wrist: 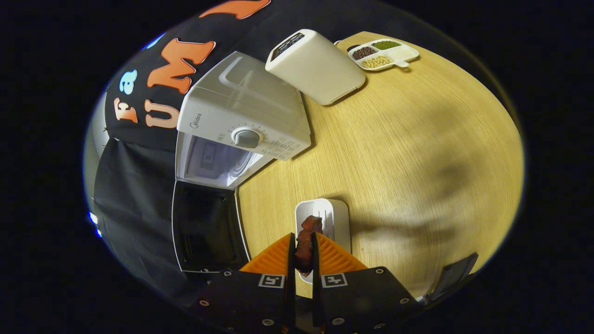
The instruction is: Open the microwave, put the food inside, and close the microwave door.
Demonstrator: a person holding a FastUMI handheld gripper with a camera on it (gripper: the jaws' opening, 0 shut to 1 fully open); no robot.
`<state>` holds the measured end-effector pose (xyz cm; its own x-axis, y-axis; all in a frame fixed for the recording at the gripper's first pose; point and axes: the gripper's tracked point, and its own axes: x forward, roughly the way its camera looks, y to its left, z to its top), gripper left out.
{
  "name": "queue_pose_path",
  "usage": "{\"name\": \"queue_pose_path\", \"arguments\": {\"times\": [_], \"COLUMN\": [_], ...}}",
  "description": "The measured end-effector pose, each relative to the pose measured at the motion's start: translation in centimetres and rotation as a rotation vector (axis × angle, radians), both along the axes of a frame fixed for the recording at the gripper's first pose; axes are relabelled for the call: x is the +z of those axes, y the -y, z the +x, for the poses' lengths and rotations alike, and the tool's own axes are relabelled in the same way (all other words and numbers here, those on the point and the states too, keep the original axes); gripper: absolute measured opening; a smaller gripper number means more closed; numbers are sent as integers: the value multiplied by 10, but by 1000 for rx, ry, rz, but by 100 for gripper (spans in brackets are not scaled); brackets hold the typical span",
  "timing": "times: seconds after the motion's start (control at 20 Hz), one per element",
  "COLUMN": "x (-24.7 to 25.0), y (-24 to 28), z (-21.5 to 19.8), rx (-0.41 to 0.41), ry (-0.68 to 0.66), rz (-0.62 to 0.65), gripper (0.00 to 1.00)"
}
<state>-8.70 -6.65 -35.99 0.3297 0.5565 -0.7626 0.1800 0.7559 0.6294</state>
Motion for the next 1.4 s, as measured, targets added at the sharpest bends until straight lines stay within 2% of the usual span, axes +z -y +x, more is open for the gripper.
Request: {"name": "queue_pose_path", "arguments": {"times": [0.1,0.5,0.85,1.1,1.4], "x": [5,58,93,82,71], "y": [-1,-34,-106,-160,-207], "z": [5,18,45,58,87], "rx": [-64,-264,-341,-347,-407], "ry": [27,150,293,332,374], "rz": [-7,63,132,112,114], "gripper": [12,11,11,11,11]}}
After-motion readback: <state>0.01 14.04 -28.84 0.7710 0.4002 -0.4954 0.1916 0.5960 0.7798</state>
